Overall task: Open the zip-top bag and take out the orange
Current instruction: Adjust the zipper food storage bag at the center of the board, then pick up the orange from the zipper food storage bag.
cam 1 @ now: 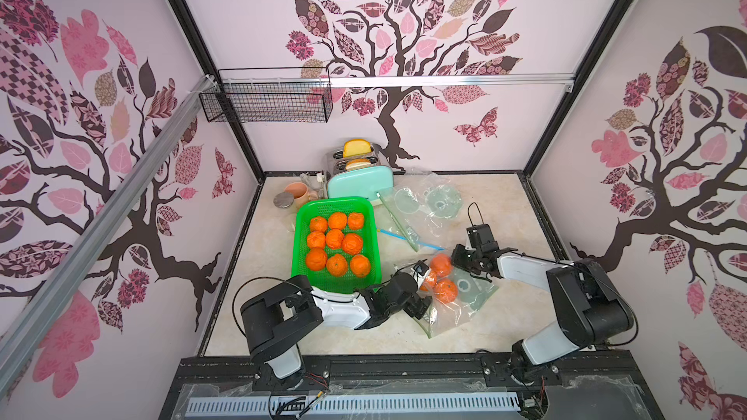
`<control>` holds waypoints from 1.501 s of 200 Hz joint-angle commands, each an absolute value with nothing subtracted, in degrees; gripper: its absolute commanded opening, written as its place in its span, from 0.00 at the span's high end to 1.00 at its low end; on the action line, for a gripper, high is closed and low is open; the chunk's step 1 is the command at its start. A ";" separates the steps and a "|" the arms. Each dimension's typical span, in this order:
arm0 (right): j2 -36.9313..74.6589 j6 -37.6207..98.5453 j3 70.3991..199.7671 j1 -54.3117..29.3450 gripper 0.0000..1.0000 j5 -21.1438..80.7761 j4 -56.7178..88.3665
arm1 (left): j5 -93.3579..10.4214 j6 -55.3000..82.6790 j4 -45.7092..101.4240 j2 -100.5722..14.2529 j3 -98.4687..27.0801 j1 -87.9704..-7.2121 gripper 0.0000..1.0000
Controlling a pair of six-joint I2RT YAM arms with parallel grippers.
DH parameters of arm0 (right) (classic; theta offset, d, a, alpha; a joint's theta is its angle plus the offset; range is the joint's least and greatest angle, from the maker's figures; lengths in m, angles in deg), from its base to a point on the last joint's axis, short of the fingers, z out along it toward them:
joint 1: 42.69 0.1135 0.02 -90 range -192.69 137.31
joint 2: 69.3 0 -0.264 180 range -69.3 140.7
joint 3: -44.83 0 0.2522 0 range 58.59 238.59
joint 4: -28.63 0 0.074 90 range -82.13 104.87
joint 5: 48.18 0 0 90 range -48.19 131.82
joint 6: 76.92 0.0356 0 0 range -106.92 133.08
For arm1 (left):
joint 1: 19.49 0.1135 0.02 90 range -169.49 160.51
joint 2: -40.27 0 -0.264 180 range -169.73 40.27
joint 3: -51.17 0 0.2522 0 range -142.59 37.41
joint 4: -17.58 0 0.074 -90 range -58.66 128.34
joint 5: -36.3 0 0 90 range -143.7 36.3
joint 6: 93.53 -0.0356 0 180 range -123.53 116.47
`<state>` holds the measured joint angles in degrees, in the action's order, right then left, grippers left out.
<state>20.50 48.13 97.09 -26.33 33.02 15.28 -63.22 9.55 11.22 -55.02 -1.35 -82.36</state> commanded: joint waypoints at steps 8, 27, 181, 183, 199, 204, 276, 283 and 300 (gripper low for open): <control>21.24 47.06 95.86 -25.79 0.85 30.70 14.60 | -66.17 5.28 8.17 -54.37 -3.60 -81.69 0.11; 20.79 46.93 95.86 -25.79 0.84 30.57 14.43 | -65.39 5.26 7.53 -55.73 -4.46 -80.64 0.09; 17.69 47.00 94.50 -25.74 0.79 32.00 15.22 | -55.49 10.73 26.24 -49.97 -7.16 -79.70 0.52; 17.60 47.00 94.46 -25.73 0.79 32.05 15.27 | -55.00 10.82 26.64 -49.62 -7.15 -79.70 0.52; 16.48 47.26 93.73 -25.78 0.79 32.64 16.15 | -51.99 12.22 30.39 -46.80 -6.75 -79.65 0.54; 16.13 47.31 93.51 -25.72 0.79 32.88 16.34 | -51.03 12.73 31.55 -45.99 -6.67 -79.70 0.54; 13.32 48.02 92.17 -25.74 0.78 33.90 17.64 | -40.75 15.54 45.30 -33.22 -3.07 -79.61 0.59; 13.25 48.11 92.04 -25.72 0.78 33.99 17.75 | -40.92 15.84 46.28 -31.89 -3.07 -79.52 0.59; 13.23 48.15 92.08 -25.72 0.77 33.76 17.77 | -41.74 16.35 49.78 -28.53 -4.30 -79.30 0.59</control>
